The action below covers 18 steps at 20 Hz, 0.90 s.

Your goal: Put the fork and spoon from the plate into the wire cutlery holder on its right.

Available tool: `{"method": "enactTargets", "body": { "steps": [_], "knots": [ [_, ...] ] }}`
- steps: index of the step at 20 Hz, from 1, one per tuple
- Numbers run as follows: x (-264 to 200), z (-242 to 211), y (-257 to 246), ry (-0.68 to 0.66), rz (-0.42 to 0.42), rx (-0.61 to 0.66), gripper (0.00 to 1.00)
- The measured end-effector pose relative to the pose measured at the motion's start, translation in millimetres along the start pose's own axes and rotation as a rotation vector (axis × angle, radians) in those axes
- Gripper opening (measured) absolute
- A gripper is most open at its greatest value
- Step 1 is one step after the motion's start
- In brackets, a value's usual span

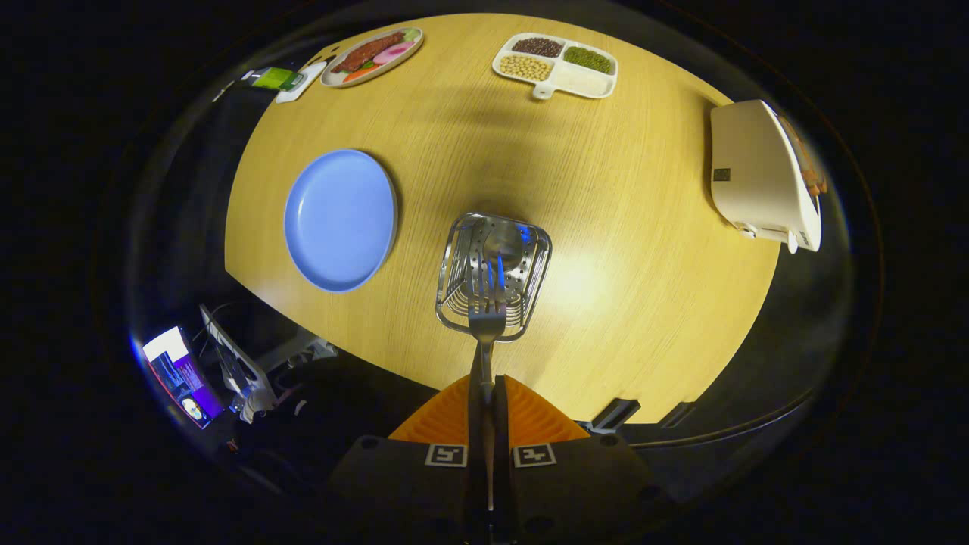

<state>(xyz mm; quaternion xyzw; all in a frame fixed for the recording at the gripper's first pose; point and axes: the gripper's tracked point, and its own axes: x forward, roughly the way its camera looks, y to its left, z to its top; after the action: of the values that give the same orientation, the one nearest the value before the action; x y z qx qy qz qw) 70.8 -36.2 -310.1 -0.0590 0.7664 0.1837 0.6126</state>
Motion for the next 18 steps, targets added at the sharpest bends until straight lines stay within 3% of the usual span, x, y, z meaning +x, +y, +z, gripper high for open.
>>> {"method": "enactTargets", "body": {
  "steps": [11,18],
  "knots": [
    [33,29,3,0.219,-0.045,-0.059,0.08],
    [35,44,3,0.139,-0.015,-0.054,0.15]
  ]
}}
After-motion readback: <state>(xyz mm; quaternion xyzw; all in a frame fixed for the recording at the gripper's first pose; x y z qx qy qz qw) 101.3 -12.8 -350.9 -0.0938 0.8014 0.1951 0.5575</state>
